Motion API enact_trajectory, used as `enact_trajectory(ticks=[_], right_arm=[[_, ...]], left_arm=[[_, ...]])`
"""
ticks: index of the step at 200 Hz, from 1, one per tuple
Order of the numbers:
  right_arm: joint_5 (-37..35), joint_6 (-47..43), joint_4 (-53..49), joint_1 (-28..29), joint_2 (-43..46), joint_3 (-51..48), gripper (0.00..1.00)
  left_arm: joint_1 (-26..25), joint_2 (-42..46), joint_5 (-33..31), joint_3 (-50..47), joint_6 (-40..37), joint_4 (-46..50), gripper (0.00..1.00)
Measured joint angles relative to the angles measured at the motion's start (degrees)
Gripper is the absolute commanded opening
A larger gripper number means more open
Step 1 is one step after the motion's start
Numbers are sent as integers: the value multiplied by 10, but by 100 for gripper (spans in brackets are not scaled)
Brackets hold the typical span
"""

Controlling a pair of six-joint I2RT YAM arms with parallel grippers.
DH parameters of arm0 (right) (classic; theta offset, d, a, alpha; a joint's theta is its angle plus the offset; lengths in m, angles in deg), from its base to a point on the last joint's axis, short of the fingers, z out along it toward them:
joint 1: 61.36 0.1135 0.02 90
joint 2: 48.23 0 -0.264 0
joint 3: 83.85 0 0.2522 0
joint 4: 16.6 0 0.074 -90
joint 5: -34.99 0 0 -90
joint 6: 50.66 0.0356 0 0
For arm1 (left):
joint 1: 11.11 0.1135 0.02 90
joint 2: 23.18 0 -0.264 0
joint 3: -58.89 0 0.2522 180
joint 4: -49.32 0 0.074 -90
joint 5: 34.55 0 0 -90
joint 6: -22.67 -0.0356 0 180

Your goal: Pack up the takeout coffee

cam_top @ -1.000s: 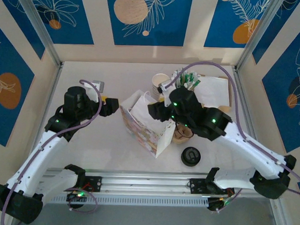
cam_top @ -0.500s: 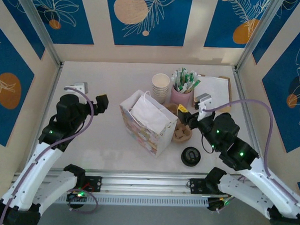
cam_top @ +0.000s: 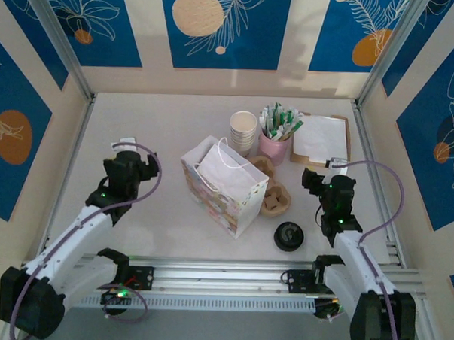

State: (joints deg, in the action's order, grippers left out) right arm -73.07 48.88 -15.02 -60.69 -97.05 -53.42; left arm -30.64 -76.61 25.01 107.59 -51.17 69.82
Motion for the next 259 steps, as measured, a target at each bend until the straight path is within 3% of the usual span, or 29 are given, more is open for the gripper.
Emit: enact_trajectory(ticks=[43, 114, 177, 221, 259], right_arm=[[26, -4, 89, 2, -123, -8, 77], [35, -5, 187, 7, -212, -6, 76], [45, -21, 251, 23, -257, 4, 75], [49, -44, 315, 33, -349, 13, 76], [57, -46, 333, 30, -377, 24, 78]], left_arm=[[3, -77, -61, -30, -17, -72, 100], [4, -143, -131, -113, -101, -273, 100], [7, -253, -110, -163, -181, -470, 100], [11, -347, -80, -159, -243, -622, 100], [34, -350, -36, -169, -247, -652, 100]])
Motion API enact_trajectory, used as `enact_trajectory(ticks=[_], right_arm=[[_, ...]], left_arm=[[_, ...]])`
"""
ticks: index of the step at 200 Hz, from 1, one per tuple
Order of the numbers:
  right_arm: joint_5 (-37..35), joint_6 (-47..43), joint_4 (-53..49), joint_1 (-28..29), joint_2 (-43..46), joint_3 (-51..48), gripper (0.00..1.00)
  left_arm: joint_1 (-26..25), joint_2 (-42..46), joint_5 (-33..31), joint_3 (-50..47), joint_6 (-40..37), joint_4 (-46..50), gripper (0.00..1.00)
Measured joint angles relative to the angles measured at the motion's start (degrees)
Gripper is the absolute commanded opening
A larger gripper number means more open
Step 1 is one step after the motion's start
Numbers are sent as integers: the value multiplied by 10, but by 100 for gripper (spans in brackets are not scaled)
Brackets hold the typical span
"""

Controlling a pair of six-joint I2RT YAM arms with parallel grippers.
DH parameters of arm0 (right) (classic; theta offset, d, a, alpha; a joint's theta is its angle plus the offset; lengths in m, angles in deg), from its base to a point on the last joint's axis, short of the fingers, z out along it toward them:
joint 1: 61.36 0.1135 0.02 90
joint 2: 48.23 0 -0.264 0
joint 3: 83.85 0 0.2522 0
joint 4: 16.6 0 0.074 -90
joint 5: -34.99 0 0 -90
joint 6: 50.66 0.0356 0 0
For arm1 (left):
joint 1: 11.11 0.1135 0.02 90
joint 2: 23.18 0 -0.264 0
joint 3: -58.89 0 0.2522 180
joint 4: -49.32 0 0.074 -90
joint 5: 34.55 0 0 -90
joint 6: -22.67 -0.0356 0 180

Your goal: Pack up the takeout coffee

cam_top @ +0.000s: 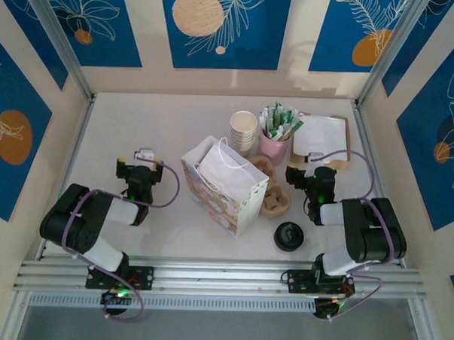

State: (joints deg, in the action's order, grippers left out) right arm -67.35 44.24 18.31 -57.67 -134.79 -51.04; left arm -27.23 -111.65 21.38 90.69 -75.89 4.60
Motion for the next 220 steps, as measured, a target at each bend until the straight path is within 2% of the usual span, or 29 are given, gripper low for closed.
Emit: enact_trajectory(ticks=[37, 38, 40, 43, 87, 220], right_arm=[[2, 3, -3, -8, -4, 23, 81], [2, 2, -3, -8, -4, 24, 84], [2, 3, -3, -9, -4, 24, 95], [2, 3, -3, -10, -4, 25, 100], [2, 9, -8, -16, -4, 27, 99], [9, 11, -16, -23, -4, 27, 99]], left_arm=[[20, 8, 56, 1, 2, 3, 100], [21, 8, 57, 1, 2, 3, 100], [23, 9, 61, 1, 3, 5, 100], [26, 9, 68, 2, 5, 7, 100], [82, -5, 157, 10, 34, 21, 100], [90, -8, 176, 12, 53, 32, 100]])
